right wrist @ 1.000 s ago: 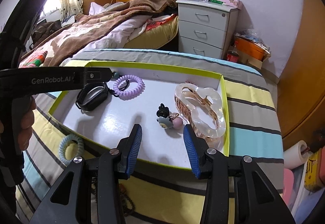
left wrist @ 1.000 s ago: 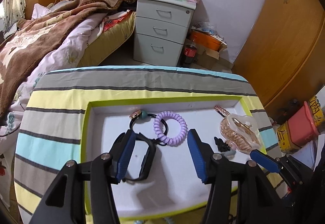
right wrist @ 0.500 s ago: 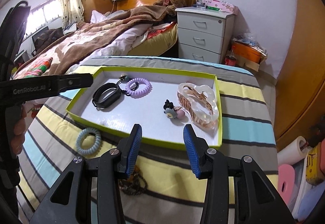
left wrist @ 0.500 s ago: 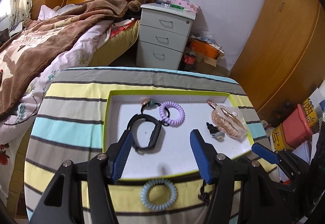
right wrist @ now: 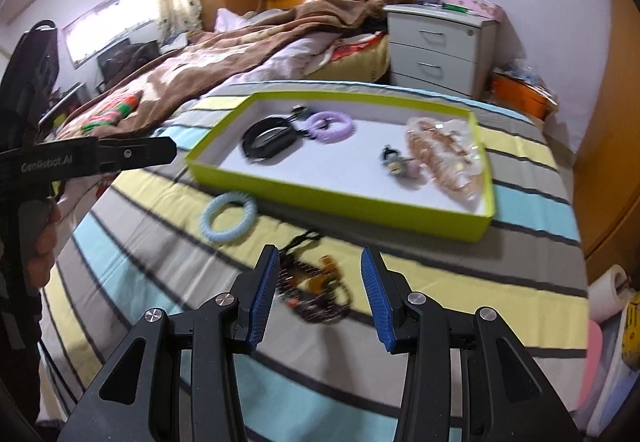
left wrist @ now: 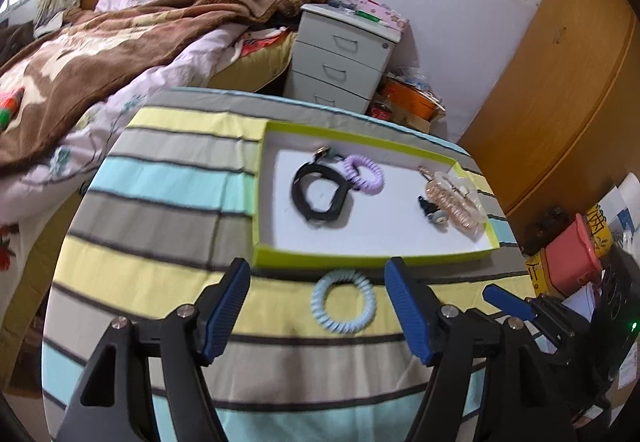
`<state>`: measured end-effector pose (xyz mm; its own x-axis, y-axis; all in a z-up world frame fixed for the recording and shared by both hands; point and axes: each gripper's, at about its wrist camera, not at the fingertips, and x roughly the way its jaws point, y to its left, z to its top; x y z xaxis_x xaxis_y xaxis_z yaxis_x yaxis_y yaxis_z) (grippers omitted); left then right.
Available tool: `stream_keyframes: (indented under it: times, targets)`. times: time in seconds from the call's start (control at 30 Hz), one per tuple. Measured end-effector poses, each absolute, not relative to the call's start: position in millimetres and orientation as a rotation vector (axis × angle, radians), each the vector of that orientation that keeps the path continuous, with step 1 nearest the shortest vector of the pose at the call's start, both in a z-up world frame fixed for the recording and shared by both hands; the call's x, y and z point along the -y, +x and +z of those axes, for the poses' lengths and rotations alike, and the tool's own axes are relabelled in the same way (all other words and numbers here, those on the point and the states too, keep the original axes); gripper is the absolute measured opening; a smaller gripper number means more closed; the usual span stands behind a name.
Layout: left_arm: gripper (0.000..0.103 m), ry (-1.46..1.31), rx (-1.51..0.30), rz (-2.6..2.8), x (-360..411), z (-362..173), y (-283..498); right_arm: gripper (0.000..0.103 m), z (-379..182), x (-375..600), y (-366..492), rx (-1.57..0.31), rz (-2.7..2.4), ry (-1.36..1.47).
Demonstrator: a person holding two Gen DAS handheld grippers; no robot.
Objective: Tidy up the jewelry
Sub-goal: 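Withdraw both open tools from the box toward the remaining bracelets, then close the right tool on the dark beaded bracelet with amber beads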
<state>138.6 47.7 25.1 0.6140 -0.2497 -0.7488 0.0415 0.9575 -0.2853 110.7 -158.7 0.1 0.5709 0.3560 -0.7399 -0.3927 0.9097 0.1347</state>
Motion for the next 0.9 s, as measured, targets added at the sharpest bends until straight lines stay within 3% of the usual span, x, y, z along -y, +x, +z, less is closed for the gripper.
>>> stream_keyframes:
  times: [0.77, 0.83, 0.9]
  targets:
    - [0.073, -0.302, -0.974, -0.142, -71, -12, 126, 0.043, -34, 112, 119, -0.965, 0.455, -0.198]
    - [0.074, -0.302, -0.977, -0.142, -71, -14, 127, 0.035, -34, 112, 119, -0.953, 0.433, -0.213]
    - [0.074, -0.299, -0.980, -0.143, -70, -15, 128, 0.017, -33, 115, 121, -0.952, 0.411, -0.206]
